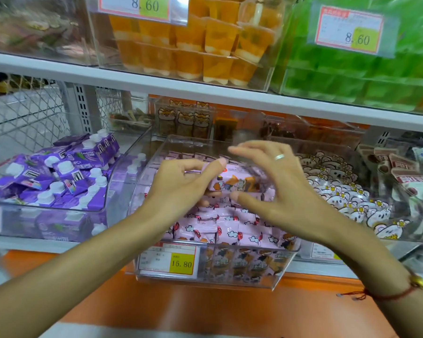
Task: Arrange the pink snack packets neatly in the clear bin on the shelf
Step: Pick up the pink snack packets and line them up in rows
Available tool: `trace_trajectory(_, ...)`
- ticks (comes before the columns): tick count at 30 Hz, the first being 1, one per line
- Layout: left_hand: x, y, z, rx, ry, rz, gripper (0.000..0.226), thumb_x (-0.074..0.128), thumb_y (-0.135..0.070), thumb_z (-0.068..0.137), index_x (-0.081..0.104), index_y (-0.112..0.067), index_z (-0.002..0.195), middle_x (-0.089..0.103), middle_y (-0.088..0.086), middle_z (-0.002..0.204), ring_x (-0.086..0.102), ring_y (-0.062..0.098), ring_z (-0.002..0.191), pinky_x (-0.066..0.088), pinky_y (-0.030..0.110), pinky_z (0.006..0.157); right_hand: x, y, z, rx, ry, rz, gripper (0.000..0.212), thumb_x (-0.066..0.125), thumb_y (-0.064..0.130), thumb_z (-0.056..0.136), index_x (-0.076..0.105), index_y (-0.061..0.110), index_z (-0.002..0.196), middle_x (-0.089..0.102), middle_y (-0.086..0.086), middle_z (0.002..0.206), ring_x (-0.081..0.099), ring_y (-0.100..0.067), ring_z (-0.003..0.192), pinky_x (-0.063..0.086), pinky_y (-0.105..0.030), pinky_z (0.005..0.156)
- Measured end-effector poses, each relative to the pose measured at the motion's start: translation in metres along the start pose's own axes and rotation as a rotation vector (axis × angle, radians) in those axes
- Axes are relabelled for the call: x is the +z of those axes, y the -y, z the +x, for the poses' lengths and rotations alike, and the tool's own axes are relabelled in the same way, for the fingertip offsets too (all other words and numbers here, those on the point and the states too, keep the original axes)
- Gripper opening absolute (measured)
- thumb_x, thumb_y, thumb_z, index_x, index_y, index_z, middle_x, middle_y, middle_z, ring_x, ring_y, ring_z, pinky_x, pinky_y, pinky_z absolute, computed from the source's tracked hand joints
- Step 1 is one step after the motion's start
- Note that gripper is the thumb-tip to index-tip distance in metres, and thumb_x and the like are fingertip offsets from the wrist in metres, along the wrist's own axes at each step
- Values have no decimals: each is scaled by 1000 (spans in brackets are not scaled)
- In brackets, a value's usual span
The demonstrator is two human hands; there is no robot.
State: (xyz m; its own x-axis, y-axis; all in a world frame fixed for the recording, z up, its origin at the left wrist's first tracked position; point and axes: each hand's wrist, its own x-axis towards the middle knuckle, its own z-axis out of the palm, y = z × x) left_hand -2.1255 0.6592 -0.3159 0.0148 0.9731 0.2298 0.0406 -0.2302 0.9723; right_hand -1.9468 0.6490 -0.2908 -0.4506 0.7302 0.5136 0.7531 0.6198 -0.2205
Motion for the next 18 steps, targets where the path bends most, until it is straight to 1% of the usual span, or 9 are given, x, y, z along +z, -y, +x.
trace_trajectory(1, 0, 1, 0, 20, 8, 21, 47, 67, -42, 81, 69, 4, 90, 68, 12, 67, 71, 15, 59, 56, 30, 51, 2, 1, 0, -23, 12, -34, 49, 63, 41, 86, 49, 31, 131, 45, 12, 129, 29, -7, 122, 23, -27, 98)
trace_trajectory(3, 1, 1, 0, 50, 44, 16, 49, 62, -53, 77, 72, -7, 90, 71, 3, 68, 72, 14, 65, 57, 27, 51, 2, -1, 2, -27, -12, -35, 38, 64, 36, 86, 56, 28, 122, 53, 10, 115, 39, -9, 110, 31, -29, 92)
trace_trajectory(6, 4, 4, 1, 67, 103, 13, 47, 45, -65, 77, 66, -31, 102, 74, -7, 90, 71, 9, 81, 55, 22, 64, -7, -8, 5, 84, -148, 113, 29, 66, 32, 83, 55, 22, 108, 59, 10, 96, 53, -6, 85, 43, -22, 76)
trace_trajectory(8, 4, 10, -2, 139, 122, 207, 33, 41, -60, 88, 63, -40, 102, 70, -17, 100, 67, 2, 87, 53, 25, 76, -14, -17, 7, 196, -292, 232, 30, 68, 25, 84, 48, 18, 105, 58, 10, 87, 54, 1, 72, 44, -11, 66)
trace_trajectory(9, 4, 14, -4, 220, 152, 382, 25, 42, -51, 94, 62, -42, 104, 67, -22, 101, 65, -2, 86, 50, 24, 76, -16, -22, 7, 249, -327, 278, 33, 68, 23, 84, 45, 16, 106, 56, 10, 85, 53, 3, 68, 45, -9, 64)
trace_trajectory(11, 3, 20, -8, 400, 250, 763, 26, 41, -38, 99, 59, -41, 117, 64, -24, 105, 60, -6, 88, 46, 23, 75, -17, -28, 6, 314, -296, 329, 44, 67, 21, 85, 36, 18, 115, 56, 6, 85, 56, 3, 68, 47, -9, 65)
trace_trajectory(13, 3, 26, -8, 529, 372, 1032, 34, 34, -34, 101, 52, -36, 130, 58, -21, 124, 52, -1, 109, 40, 25, 90, -13, -30, 3, 322, -217, 308, 54, 66, 21, 85, 29, 21, 126, 56, 1, 85, 60, -3, 72, 50, -12, 67)
trace_trajectory(15, 4, 28, -6, 530, 424, 1114, 38, 27, -35, 102, 46, -37, 135, 53, -19, 133, 47, 5, 118, 33, 25, 97, -7, -28, 0, 267, -134, 210, 55, 65, 22, 87, 29, 22, 129, 55, 2, 87, 61, -7, 74, 52, -18, 68)
trace_trajectory(18, 4, 30, -5, 510, 438, 1112, 39, 24, -37, 102, 48, -36, 133, 52, -18, 132, 46, 6, 115, 32, 26, 95, -5, -25, -1, 201, -12, 103, 41, 62, 26, 89, 37, 23, 121, 61, 1, 92, 63, -13, 80, 54, -35, 73)
